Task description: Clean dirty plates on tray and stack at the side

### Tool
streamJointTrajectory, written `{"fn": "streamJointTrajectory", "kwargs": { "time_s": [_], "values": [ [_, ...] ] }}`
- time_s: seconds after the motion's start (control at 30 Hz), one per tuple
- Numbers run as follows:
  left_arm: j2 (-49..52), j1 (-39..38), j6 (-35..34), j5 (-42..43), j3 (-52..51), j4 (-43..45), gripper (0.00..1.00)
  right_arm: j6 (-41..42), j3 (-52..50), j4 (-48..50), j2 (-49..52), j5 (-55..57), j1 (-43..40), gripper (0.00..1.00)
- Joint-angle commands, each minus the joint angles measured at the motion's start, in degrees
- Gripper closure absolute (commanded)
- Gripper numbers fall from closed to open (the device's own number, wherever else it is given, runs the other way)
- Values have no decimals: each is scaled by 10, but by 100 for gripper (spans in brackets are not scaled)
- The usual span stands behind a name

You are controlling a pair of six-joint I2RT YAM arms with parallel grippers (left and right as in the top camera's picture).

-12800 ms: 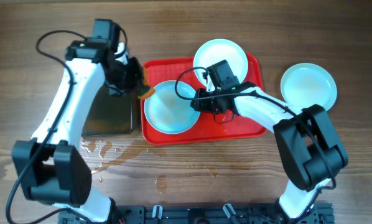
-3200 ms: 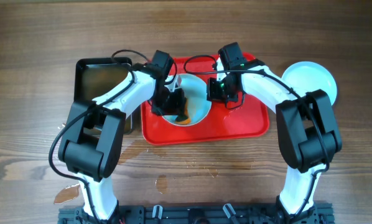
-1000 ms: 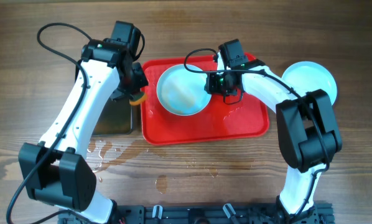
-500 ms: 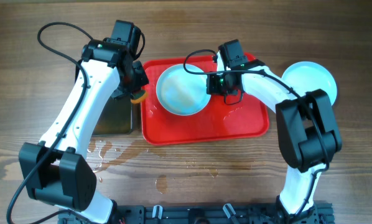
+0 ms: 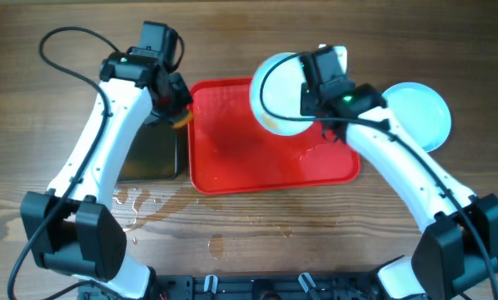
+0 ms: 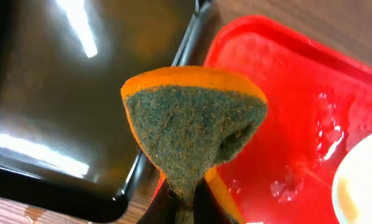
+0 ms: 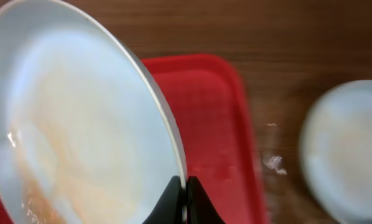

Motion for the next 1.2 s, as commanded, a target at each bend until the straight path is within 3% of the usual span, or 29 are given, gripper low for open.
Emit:
{"fn": "streamJointTrajectory", "kwargs": {
  "time_s": [0.0,0.17,0.33,0.77,0.83,1.0,1.07,1.17],
  "values": [
    [7,24,11,1,0,3,96,7,5,-13,-6,223,56,96],
    [7,36,11,1,0,3,96,7,5,-15,-6,430,151,96],
    [7,36,11,1,0,3,96,7,5,-8,-6,550,208,96],
    [7,36,11,1,0,3,96,6,5,-8,-6,589,220,96],
    [7,36,11,1,0,3,96,6,5,-8,-6,519,219,96],
    [7,36,11,1,0,3,96,7,5,-6,-6,167,179,96],
    [7,36,11,1,0,3,96,7,5,1,-6,11,136,96],
    [7,36,11,1,0,3,96,5,5,0,-6,-128,69,96]
  ]
}}
